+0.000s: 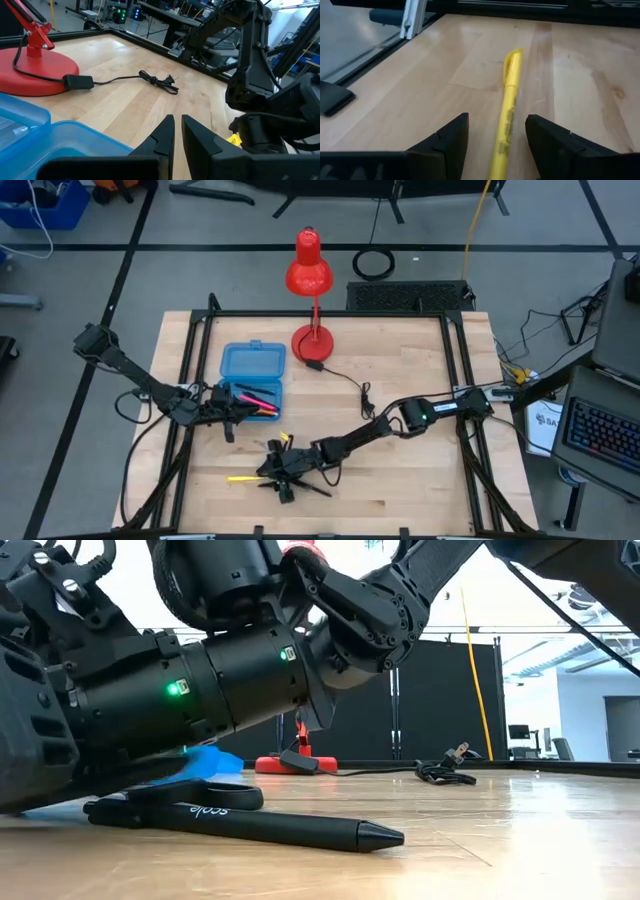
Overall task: Pick & place school supplies into a supply box
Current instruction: Put the yellow pen into the blue supply box
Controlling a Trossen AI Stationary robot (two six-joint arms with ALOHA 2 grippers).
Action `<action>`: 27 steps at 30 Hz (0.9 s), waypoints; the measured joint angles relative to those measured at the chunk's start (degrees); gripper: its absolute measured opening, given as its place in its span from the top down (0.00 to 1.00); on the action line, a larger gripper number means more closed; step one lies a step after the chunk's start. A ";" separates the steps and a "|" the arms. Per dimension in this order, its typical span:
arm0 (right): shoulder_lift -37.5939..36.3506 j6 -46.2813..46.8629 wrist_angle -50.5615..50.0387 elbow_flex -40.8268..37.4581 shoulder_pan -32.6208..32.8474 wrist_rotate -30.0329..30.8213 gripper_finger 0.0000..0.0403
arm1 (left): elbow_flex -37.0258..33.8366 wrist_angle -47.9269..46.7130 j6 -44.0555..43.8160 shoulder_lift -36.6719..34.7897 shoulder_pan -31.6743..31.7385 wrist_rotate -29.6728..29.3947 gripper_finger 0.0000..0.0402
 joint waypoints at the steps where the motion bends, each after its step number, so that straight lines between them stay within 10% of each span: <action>1: 0.00 0.02 -0.44 0.01 -0.13 0.10 0.55 | 0.00 -0.18 0.01 0.02 0.00 0.00 0.91; 15: 0.04 -1.92 -1.84 -0.05 -0.27 0.48 0.84 | 0.00 -0.34 -0.27 0.02 0.00 0.02 0.91; 27: 0.26 -4.27 -0.27 -0.16 -0.21 1.99 0.85 | 0.00 -0.58 -0.56 0.00 0.00 0.09 0.91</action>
